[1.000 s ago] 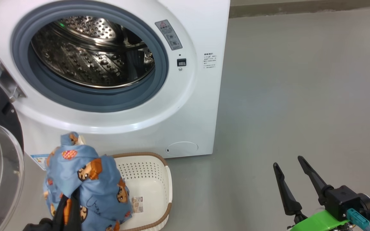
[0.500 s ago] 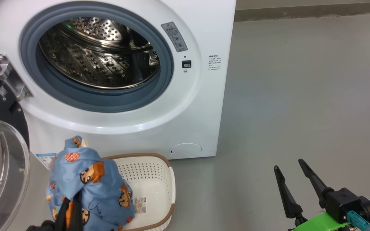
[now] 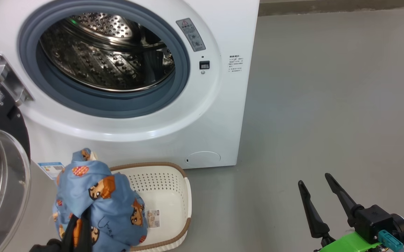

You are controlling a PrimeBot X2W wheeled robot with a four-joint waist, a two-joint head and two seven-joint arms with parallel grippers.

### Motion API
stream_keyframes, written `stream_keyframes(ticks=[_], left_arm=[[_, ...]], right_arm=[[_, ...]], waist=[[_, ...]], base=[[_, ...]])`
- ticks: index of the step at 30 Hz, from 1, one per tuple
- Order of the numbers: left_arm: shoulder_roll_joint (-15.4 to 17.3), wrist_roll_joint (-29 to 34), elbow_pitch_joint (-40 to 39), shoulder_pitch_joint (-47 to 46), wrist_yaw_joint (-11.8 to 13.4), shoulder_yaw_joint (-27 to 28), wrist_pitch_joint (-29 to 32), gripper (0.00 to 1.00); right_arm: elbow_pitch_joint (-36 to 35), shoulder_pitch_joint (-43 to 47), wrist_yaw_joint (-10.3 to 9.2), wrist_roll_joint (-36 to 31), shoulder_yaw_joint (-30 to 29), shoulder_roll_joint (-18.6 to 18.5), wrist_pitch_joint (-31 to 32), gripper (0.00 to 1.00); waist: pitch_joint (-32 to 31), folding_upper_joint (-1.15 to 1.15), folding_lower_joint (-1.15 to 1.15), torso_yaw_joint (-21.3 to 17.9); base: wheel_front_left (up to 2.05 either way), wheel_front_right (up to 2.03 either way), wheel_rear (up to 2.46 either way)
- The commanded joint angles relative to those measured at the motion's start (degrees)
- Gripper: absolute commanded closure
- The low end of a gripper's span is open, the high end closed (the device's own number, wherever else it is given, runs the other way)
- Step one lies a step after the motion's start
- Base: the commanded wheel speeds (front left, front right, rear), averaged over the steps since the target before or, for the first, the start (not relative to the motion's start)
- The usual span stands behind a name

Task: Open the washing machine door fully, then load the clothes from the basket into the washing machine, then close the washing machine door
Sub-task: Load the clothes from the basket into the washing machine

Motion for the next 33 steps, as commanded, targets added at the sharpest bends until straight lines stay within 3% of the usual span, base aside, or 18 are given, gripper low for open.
stream_keyframes(ticks=[1,8,23,33], left_arm=[[0.62,-0.58,-0.83,-3.33,0.33,1.94,-0.8,1.0],[-0.54,-1.7,2.12,-7.31,-0.13,1.94,-1.52,1.0],[-2.18,-5.9,19.19,-28.23,-5.68,1.54,-1.83,1.0],[1.83,-6.54,33.46,-48.25,-9.21,2.11,0.84,1.0]], right_arm=[[-1.8,-1.58,0.35,0.17,1.68,-0.16,0.07,0.0],[-2.12,-2.73,0.35,-0.31,2.68,-0.16,0.0,0.0],[-4.41,-8.49,0.35,-1.39,4.49,-0.46,-0.53,0.0],[-4.49,-13.55,0.35,-1.49,5.21,-0.61,-2.63,0.0]], waist=[[0.62,0.0,0.0,-0.08],[3.39,0.0,0.0,-0.21],[16.97,0.0,0.0,-1.99],[27.95,0.0,0.0,-5.45]], base=[[0.0,0.0,0.0],[0.0,0.0,0.0],[0.0,0.0,0.0],[0.0,0.0,0.0]])
